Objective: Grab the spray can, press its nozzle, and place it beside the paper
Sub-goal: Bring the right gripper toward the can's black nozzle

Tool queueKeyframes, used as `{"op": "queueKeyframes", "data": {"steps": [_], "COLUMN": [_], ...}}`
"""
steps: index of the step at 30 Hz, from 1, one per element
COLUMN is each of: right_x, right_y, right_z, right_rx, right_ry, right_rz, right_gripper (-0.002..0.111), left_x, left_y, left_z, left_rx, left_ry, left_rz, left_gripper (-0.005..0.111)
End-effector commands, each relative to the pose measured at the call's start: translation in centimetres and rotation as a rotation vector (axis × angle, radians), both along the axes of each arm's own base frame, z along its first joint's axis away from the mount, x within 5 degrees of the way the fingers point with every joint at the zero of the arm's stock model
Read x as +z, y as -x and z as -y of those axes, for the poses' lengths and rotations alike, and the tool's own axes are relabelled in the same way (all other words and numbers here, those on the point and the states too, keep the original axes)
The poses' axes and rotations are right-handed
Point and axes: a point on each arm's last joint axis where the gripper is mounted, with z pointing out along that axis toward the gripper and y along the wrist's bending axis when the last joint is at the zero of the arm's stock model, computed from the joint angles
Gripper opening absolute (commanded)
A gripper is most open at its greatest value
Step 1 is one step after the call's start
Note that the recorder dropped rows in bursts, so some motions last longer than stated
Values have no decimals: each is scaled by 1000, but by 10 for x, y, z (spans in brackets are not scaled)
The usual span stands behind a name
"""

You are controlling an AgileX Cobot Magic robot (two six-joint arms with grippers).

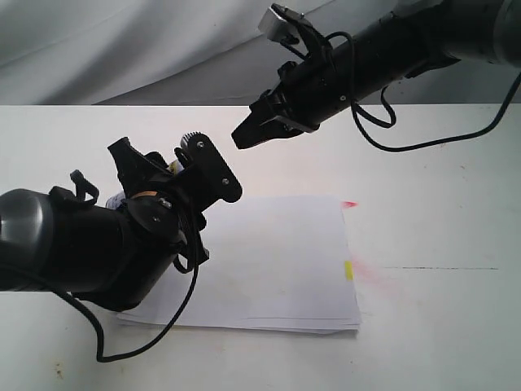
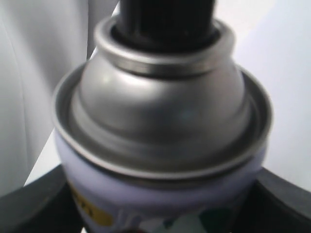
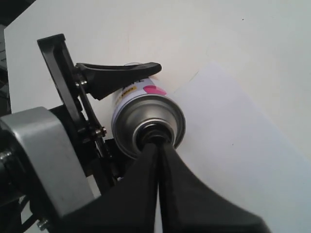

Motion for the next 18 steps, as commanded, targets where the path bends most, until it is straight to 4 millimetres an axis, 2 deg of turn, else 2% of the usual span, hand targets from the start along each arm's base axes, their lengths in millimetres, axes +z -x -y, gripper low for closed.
{"op": "queueKeyframes", "data": {"steps": [1,5,18], "right_x": [-4,-13,-14], "right_y": [-1,-2,-2], "right_z": [-3,-6,-5], "right_rx": [13,31,45], "right_ry": [-26,-60,-36], "right_rz": [-1,-32,-27], "right_gripper": [0,0,0], "left_x": [7,7,7], "left_y": [-2,-2,-2], "left_z": [1,1,1], "left_rx": [5,5,5], "left_ry": [-7,-7,-7], "left_rz": [39,39,39], "left_gripper": [0,0,0]}}
